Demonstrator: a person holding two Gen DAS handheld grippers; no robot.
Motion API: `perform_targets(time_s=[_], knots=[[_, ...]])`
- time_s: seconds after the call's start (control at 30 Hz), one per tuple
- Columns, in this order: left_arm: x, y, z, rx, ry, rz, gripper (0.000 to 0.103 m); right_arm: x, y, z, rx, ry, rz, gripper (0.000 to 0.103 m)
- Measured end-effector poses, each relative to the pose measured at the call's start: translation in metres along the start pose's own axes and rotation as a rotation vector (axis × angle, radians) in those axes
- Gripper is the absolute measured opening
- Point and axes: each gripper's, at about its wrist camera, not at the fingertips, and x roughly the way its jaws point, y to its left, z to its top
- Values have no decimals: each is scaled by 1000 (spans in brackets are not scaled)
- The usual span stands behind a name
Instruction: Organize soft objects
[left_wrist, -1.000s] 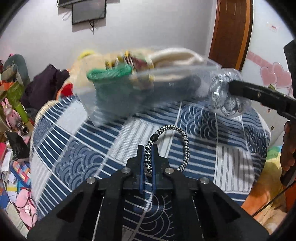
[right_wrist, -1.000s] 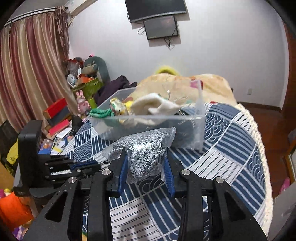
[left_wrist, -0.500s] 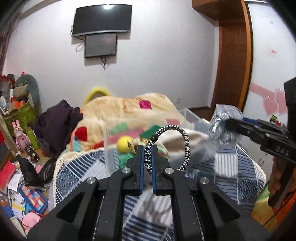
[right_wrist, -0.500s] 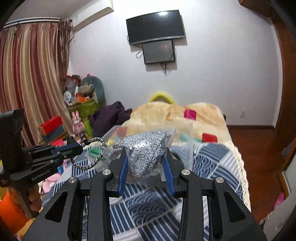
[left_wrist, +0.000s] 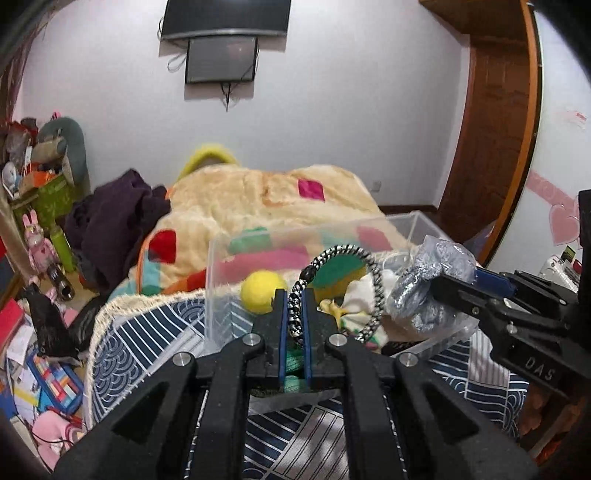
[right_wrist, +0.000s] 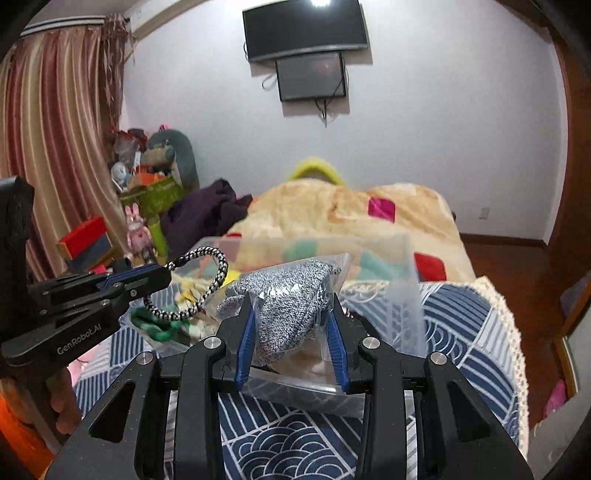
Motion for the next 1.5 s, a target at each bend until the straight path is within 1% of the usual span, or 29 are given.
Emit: perform_targets(time_s=[0.13,0.23,0.33,0.4,0.47,0.5,0.53,0.57,0.6,0.7,0.83,1.03,1.1,1.13,1.2,1.23,1.3,1.4,1.43,1.47,1.5], knots=[[17,-1,-7,21,60,11,6,8,-1,-7,-13,37,-9,33],[15,-3,-11,46,55,25,6,6,-3,-6,-20,49,-8,35],[7,-6,-12,62,53,26,9,1,-3,-5,-28,56,-15,38],[1,-6,-12,64,53,22,12,0,-4,-5,-26,64,-15,45],[-5,-6,-12,63,52,10,13,-3,-6,-5,-20,64,-9,59],[-10,-6,-13,63,51,1,16,-7,-5,-6,-21,59,-8,62],[-15,-7,-13,66,46,-4,18,-13,-4,-8,-32,53,-5,69],[-21,-7,-14,69,39,-6,23,-15,-3,-8,-40,51,-11,74],[-26,-8,-14,70,32,-9,30,-22,-2,-9,-54,38,-25,74],[-47,-10,-13,70,-9,-24,41,-37,2,-5,-79,7,-37,74],[-81,-16,-11,80,-81,-22,46,-69,7,3,-85,-74,-26,75],[-127,-22,-5,75,-175,-35,49,-110,17,12,-96,-183,-8,75],[-141,-24,-5,78,-206,-34,57,-120,21,14,-98,-212,-9,75],[-148,-25,-5,79,-224,-31,58,-126,23,14,-98,-226,-5,75],[-158,-27,-6,81,-249,-25,61,-134,26,14,-96,-253,-3,80],[-164,-27,-6,79,-263,-23,62,-138,27,14,-94,-269,-4,84],[-175,-28,-9,70,-287,-25,70,-145,29,12,-96,-291,-8,85],[-187,-27,-13,62,-314,-24,79,-146,34,10,-96,-298,-13,87],[-192,-26,-15,60,-324,-25,81,-145,35,9,-95,-300,-14,91],[-194,-26,-17,59,-329,-26,85,-146,38,7,-95,-304,-19,97],[-196,-26,-18,57,-335,-26,89,-145,40,5,-94,-312,-26,99]])
